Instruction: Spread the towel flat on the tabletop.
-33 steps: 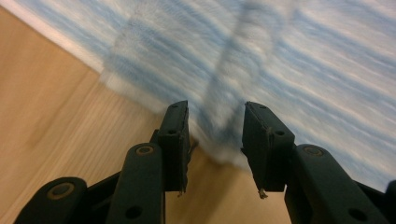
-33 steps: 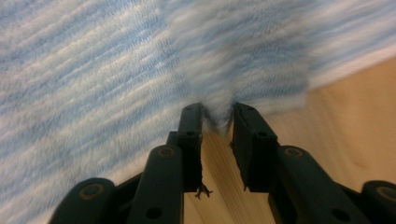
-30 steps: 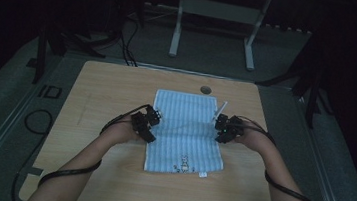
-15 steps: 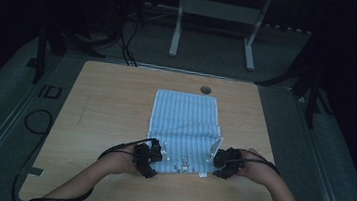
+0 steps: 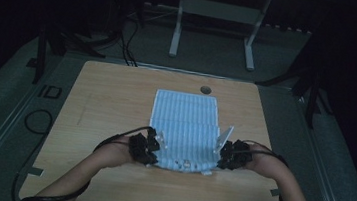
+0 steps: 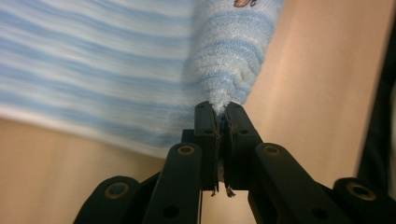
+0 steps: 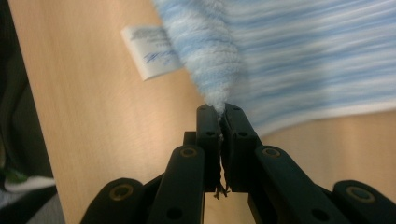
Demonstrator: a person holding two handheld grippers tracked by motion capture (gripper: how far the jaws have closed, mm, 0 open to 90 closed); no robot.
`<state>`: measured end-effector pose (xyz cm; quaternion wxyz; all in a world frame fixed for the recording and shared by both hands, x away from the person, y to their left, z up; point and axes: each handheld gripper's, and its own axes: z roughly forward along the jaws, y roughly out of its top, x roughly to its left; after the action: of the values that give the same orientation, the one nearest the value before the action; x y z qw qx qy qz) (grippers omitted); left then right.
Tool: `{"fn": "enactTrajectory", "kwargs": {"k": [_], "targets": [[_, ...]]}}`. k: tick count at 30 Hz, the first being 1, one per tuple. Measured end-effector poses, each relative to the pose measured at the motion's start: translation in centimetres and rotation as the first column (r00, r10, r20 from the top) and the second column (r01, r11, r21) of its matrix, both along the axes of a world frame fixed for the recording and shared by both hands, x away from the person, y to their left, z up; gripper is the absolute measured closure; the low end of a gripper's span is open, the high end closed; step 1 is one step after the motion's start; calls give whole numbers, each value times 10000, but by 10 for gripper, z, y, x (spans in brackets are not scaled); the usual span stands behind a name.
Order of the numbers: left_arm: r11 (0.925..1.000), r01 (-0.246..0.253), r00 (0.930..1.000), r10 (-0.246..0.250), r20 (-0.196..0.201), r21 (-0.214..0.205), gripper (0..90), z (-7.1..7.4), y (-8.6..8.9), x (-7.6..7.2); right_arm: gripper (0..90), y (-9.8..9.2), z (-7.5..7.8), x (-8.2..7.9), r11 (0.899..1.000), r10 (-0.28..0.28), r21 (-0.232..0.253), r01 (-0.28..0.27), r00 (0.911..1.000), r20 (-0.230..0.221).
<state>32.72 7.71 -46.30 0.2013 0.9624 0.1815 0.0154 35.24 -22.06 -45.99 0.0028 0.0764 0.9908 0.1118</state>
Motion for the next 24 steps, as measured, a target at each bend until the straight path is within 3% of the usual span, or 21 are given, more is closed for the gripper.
{"fn": "enactTrajectory", "kwargs": {"k": [2, 3, 4, 5, 6, 8, 9, 11, 12, 14, 15, 17, 21, 24], "targets": [[9985, -543, 9981, 546, 280, -110, 841, 3, 5, 16, 857, -1, 8, 11, 9996, -208, 190, 206, 9997, 104], [9973, -729, 9967, 727, 360, 39, 839, 2, 6, 27, 857, 0, 10, 19, 9990, -415, 187, 413, 9991, 122], [9973, -729, 9967, 727, 360, 39, 832, 2, 6, 27, 857, 0, 10, 19, 9990, -415, 187, 413, 9991, 122], [9967, -800, 9959, 794, 428, 128, 831, -1, 5, 37, 857, 6, 6, 39, 9976, -692, -28, 693, 9974, 182], [9948, -940, 9950, 925, 375, 400, 831, -8, 2, 50, 856, 9, 2, 47, 9962, -836, -213, 839, 9964, 132], [9914, -1083, 9939, 1066, 268, 735, 826, -19, -3, 64, 848, 14, -6, 59, 9937, -973, -537, 980, 9951, 150], [9878, -1148, 9930, 1110, 414, 1051, 795, -24, -5, 68, 807, 17, -13, 68, 9911, -1095, -747, 1103, 9939, 144], [9758, -1519, 9864, 1394, 874, 1575, 677, -32, -6, 74, 711, 20, -20, 79, 9840, -1401, -998, 1474, 9871, 771], [9744, -1645, 9842, 1518, 911, 1533, 646, -34, -6, 76, 713, 21, -23, 86, 9742, -1798, -1208, 1908, 9789, 966], [9756, -1694, 9837, 1586, 851, 1399, 571, -34, -3, 77, 710, 21, -25, 87, 9732, -1798, -1259, 1925, 9781, 1051], [9820, -1597, 9839, 1500, 972, 1006, 571, -32, 0, 73, 705, 21, -25, 87, 9790, -1539, -1164, 1675, 9811, 1175], [9878, -1288, 9880, 1203, 970, 872, 559, -31, 2, 69, 706, 23, -21, 76, 9925, -867, -770, 953, 9904, 1078], [9884, -913, 9918, 793, 1000, 1213, 555, -37, -5, 66, 709, 26, -23, 70, 9963, -516, -633, 579, 9939, 974], [9875, -720, 9944, 602, 869, 1399, 535, -46, -12, 67, 656, 30, -36, 73, 9930, -292, -1119, 391, 9956, 890]]}}
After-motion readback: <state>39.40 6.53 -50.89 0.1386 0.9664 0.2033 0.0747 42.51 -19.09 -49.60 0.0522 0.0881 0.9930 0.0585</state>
